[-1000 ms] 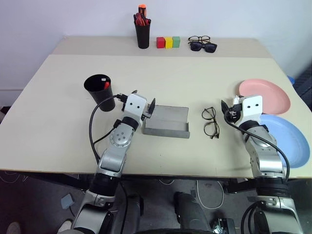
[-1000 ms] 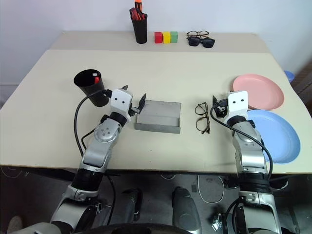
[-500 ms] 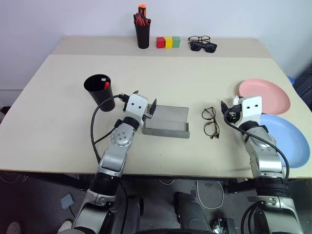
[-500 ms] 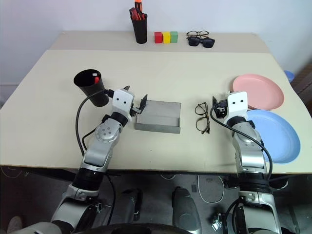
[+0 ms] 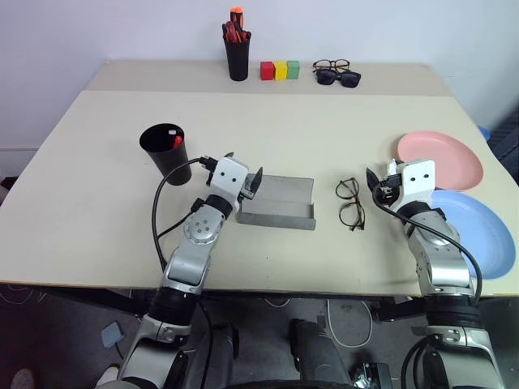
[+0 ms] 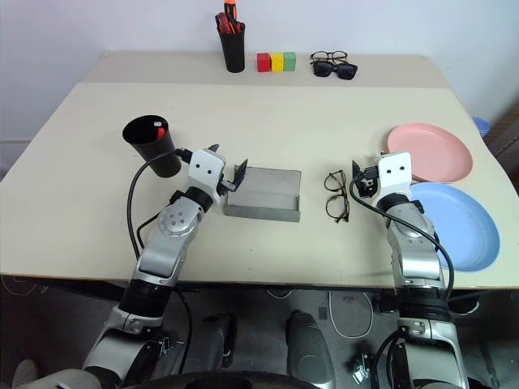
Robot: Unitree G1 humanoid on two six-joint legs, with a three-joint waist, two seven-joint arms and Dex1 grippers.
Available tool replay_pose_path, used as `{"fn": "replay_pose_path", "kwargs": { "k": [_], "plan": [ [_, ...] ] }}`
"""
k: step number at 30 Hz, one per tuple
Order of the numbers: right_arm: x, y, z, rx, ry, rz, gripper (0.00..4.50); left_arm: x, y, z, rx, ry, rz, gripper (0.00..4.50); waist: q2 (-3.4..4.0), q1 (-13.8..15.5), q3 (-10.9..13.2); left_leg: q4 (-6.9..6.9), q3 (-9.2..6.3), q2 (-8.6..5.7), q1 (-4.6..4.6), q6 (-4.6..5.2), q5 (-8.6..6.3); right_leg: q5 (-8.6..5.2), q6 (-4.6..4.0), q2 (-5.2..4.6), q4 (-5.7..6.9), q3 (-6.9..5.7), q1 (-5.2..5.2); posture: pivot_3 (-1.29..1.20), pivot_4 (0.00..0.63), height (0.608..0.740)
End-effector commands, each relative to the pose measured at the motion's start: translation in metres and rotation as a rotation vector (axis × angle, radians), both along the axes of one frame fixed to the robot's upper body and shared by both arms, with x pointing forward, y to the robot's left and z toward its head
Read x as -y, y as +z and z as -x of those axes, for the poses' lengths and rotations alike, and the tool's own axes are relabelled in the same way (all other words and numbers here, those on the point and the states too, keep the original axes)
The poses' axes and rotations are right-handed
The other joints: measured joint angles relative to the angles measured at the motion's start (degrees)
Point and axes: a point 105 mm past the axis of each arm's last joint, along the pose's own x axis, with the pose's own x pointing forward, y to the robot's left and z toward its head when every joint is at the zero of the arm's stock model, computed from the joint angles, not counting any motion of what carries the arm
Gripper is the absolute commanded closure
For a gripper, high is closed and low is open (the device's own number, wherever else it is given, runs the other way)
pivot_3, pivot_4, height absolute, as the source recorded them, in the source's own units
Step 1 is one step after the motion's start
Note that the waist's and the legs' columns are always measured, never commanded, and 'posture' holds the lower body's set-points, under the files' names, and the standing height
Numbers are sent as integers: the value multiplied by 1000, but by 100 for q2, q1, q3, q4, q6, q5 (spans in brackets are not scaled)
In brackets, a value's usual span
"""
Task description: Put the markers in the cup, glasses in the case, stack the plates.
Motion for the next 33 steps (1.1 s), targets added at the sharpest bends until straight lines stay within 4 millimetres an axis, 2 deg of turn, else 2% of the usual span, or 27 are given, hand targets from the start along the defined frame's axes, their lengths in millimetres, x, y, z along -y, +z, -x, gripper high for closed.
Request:
{"fn": "replay_pose_path", "kwargs": {
  "k": [1, 17, 24, 33],
  "plan": [
    [3, 20, 3, 72, -5, 17, 1204, 4, 13, 3, 45, -19, 10, 680, 0, -1, 0, 0, 0, 0, 0, 0, 0, 0, 0, 0, 0, 0, 0, 0, 150, 740],
    [3, 17, 4, 68, -5, 19, 1204, 3, 8, 3, 16, -20, -2, 680, 0, 0, 0, 0, 0, 0, 0, 0, 0, 0, 0, 0, -1, 0, 0, 0, 150, 740],
    [2, 19, 2, 73, -6, 16, 1204, 10, 7, 4, -33, -129, 27, 680, 0, -6, 0, -1, 0, 0, 0, 0, 0, -1, -1, 0, -1, 0, 0, 0, 150, 740],
    [3, 20, 2, 73, -6, 20, 1204, 3, 6, 0, -43, -92, 14, 680, 0, -6, 0, -2, 0, 0, -1, 0, 0, -1, -1, 0, -4, 0, 0, 0, 150, 740]
  ]
}}
